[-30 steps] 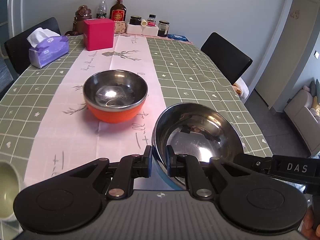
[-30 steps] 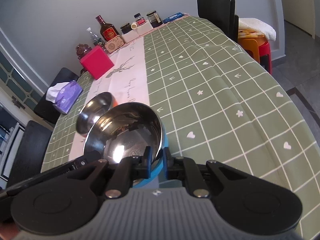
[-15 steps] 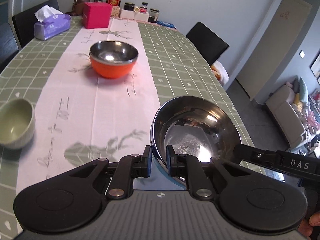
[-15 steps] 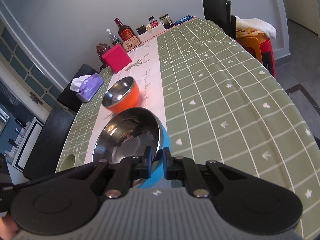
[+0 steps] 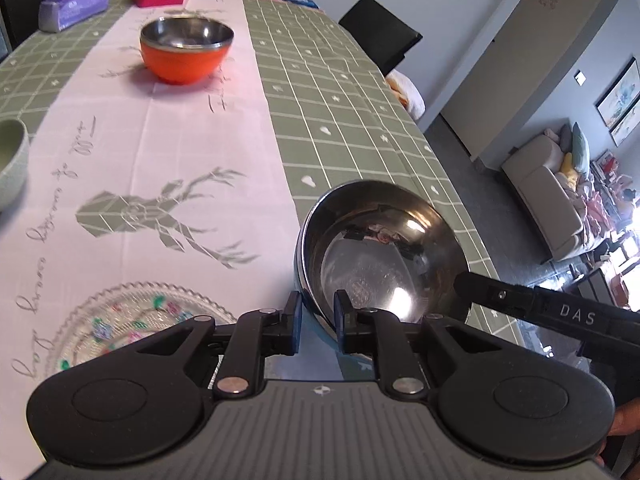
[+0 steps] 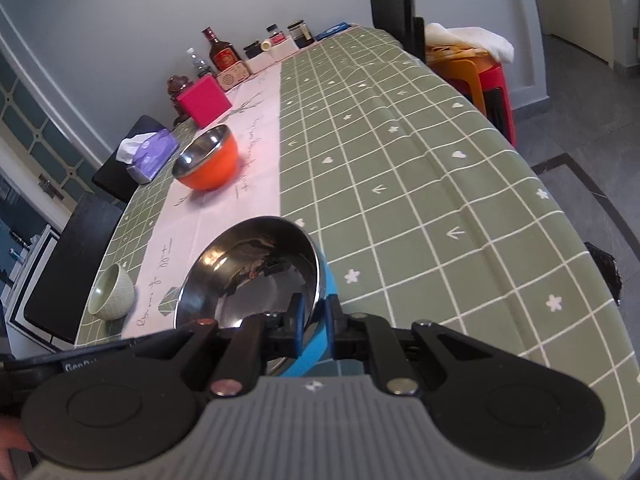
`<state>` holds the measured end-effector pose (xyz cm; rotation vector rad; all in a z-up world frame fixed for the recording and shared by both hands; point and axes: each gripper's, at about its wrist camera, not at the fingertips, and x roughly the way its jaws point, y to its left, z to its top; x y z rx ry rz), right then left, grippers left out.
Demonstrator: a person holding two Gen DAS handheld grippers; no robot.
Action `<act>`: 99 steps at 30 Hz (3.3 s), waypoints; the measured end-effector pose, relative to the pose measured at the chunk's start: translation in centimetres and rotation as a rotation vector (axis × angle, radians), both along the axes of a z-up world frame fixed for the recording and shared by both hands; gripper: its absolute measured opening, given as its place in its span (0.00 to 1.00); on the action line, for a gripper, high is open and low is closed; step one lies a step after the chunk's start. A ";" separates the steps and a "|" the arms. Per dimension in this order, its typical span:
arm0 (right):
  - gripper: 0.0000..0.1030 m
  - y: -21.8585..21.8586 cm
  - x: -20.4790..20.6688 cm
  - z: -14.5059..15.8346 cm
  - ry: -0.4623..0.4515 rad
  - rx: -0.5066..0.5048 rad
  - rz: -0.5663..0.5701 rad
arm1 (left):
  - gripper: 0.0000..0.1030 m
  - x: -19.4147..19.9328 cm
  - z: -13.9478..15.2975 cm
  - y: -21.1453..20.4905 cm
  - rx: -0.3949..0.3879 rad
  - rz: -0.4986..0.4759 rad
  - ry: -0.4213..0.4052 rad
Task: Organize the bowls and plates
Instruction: 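Lift and carry the blue bowl with the left gripper toward the glass plate, then lower the blue bowl onto the table and open the left gripper, then reach the left gripper to the orange bowl rim and close on it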
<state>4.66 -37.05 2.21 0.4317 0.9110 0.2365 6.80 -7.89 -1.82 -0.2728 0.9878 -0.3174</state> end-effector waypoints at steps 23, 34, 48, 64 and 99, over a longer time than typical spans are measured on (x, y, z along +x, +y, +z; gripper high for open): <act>0.12 -1.6 0.2 -0.8 0.036 -0.060 -0.086 | 0.23 -0.2 -0.9 -1.2 -0.114 -0.064 0.073; 0.22 -1.3 -0.1 -0.4 0.009 -0.066 -0.084 | 0.31 -0.4 -0.6 -1.3 -0.089 -0.072 0.049; 0.48 -0.4 -0.5 1.1 -0.098 -0.064 -0.060 | 0.45 0.3 1.1 1.4 -0.088 0.001 -0.014; 0.51 8.0 5.1 3.9 -0.052 0.038 0.152 | 0.46 5.0 4.1 8.1 0.095 0.085 -0.114; 0.32 18.2 30.1 -1.5 0.123 0.055 0.062 | 0.35 27.2 0.2 14.9 0.156 0.346 -0.118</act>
